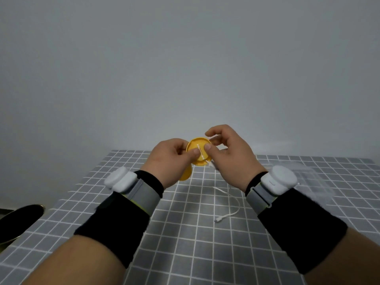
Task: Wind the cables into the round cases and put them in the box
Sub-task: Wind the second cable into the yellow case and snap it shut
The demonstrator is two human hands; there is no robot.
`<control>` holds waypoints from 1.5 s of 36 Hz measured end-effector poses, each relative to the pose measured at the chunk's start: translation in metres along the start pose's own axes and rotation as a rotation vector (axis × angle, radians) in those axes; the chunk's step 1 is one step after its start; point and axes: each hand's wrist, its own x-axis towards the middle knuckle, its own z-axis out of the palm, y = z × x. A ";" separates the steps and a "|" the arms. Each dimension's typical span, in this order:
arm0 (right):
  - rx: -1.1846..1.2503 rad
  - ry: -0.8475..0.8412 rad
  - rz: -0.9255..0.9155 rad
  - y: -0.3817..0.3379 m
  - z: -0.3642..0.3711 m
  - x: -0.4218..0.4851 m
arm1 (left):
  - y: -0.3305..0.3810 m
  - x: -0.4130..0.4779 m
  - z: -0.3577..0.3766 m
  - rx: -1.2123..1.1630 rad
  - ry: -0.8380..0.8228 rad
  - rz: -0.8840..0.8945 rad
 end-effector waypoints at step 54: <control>0.216 0.019 0.352 0.004 0.022 -0.007 | -0.017 -0.013 0.029 -0.372 0.267 -0.111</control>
